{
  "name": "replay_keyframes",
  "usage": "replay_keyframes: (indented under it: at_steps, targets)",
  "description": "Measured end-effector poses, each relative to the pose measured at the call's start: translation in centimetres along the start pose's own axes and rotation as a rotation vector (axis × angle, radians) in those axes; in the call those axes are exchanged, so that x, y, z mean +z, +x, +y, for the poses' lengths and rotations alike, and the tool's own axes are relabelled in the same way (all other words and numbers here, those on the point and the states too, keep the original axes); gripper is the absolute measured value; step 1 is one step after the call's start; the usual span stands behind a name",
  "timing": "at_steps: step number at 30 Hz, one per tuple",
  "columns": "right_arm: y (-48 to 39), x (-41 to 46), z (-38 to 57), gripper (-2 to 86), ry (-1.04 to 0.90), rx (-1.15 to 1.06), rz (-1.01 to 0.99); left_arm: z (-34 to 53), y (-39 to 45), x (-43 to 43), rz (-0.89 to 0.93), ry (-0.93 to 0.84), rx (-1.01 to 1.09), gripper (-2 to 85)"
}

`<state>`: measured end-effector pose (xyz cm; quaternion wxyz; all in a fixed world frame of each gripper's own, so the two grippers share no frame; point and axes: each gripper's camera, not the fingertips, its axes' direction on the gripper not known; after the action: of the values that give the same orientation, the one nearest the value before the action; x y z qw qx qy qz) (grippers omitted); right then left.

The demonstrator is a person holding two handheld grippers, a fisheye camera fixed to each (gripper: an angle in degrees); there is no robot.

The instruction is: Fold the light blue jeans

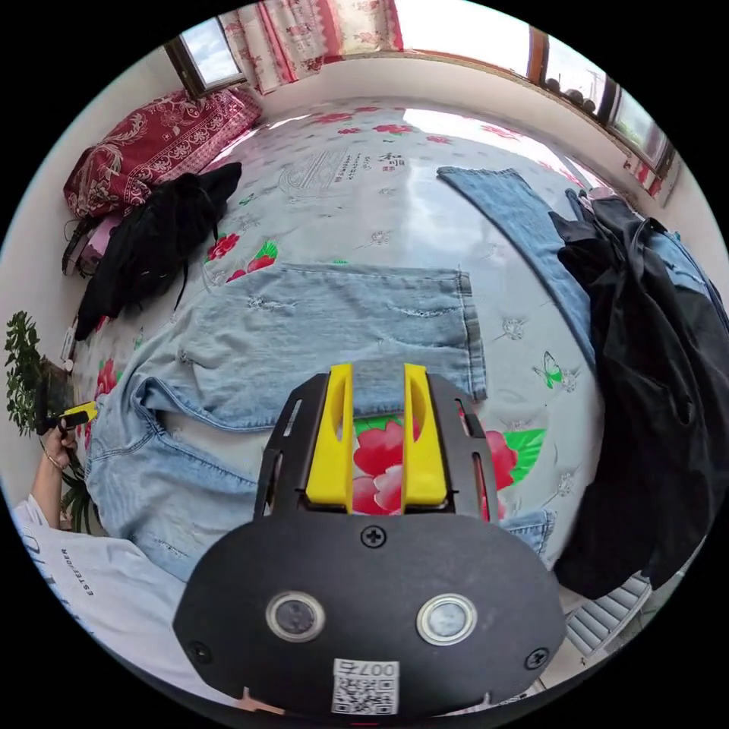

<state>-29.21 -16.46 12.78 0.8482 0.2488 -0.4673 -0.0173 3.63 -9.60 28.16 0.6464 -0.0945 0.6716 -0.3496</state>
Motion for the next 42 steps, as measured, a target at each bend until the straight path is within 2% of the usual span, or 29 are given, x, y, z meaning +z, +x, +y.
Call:
replay_keyframes:
  at_steps: [2, 5, 6, 8, 9, 11, 12, 14, 16, 18, 19, 21, 26, 30, 33, 34, 35, 36, 37, 42]
  targets:
    - [-0.4, 2.9, -3.2, 6.8, -0.064, -0.026, 0.078, -2.0, 0.8, 2.7, -0.098, -0.084, 0.016, 11.2]
    - [0.8, 7.7, -4.3, 5.7, -0.223, 0.008, 0.107, -2.5, 2.0, 3.2, -0.149, -0.093, 0.051, 7.2]
    - [1.3, 6.7, -4.1, 5.1, -0.122, 0.027, 0.077, -2.4, 2.0, 3.2, -0.137, -0.091, 0.052, 6.3]
    - [2.8, 6.3, -3.0, 2.3, -0.063, 0.131, 0.042, -0.9, 1.2, 1.4, 0.034, 0.047, 0.011, 4.1]
    - [2.9, 6.3, -2.9, 1.6, -0.085, 0.119, 0.056, -0.3, 1.0, 0.5, 0.052, 0.096, -0.002, 3.9]
    - [2.9, 4.8, -2.3, 0.6, -0.127, 0.004, 0.082, 3.1, 1.5, -3.9, 0.052, 0.305, -0.039, 3.5]
    - [2.9, 3.7, -1.9, 0.4, -0.098, -0.015, 0.112, 4.2, 1.8, -5.2, 0.042, 0.358, -0.042, 3.4]
    - [3.9, -1.6, 0.5, 0.2, 0.034, -0.017, 0.210, 9.0, 3.8, -10.6, -0.016, 0.578, -0.052, 3.3]
    - [4.6, -5.1, 3.3, 0.2, 0.117, -0.027, 0.197, 11.9, 4.8, -12.6, -0.006, 0.632, -0.038, 3.5]
    - [5.3, -5.7, 6.2, 0.5, 0.065, -0.005, 0.188, 14.0, 5.5, -12.7, -0.087, 0.615, -0.050, 3.7]
    - [6.1, -4.5, 7.9, 1.0, -0.019, 0.043, 0.154, 14.7, 5.4, -11.8, -0.136, 0.571, -0.070, 3.9]
    - [6.8, -2.9, 10.1, 1.9, -0.110, 0.088, 0.124, 15.0, 4.3, -10.4, -0.123, 0.521, -0.134, 4.0]
    - [6.4, -6.9, 8.5, 4.6, 0.081, 0.137, 0.079, 12.2, 4.1, -9.5, -0.116, 0.519, -0.150, 4.1]
    - [5.5, -6.2, 3.7, 5.8, 0.053, 0.083, 0.073, 10.0, 3.9, -9.6, -0.134, 0.492, -0.182, 4.0]
    - [3.4, -1.2, 0.8, 4.6, -0.103, -0.018, 0.121, 9.8, 3.8, -9.5, -0.136, 0.493, -0.210, 4.1]
    - [2.3, 1.7, 0.6, 3.3, -0.207, -0.069, 0.143, 10.1, 3.6, -9.5, -0.128, 0.494, -0.226, 4.1]
    - [1.5, 0.3, 1.5, 2.0, -0.031, -0.122, 0.145, 10.6, 3.3, -9.6, -0.115, 0.501, -0.245, 4.0]
    - [1.3, 0.4, 1.7, 1.4, 0.002, -0.106, 0.168, 10.9, 3.2, -9.7, -0.108, 0.507, -0.252, 4.0]
    - [1.5, 1.5, 1.6, 0.9, -0.068, -0.064, 0.204, 11.5, 3.0, -9.8, -0.093, 0.519, -0.262, 4.0]
    - [3.1, -2.1, -0.2, 0.3, 0.037, 0.053, 0.145, 12.1, 2.5, -10.2, -0.097, 0.546, -0.294, 3.8]
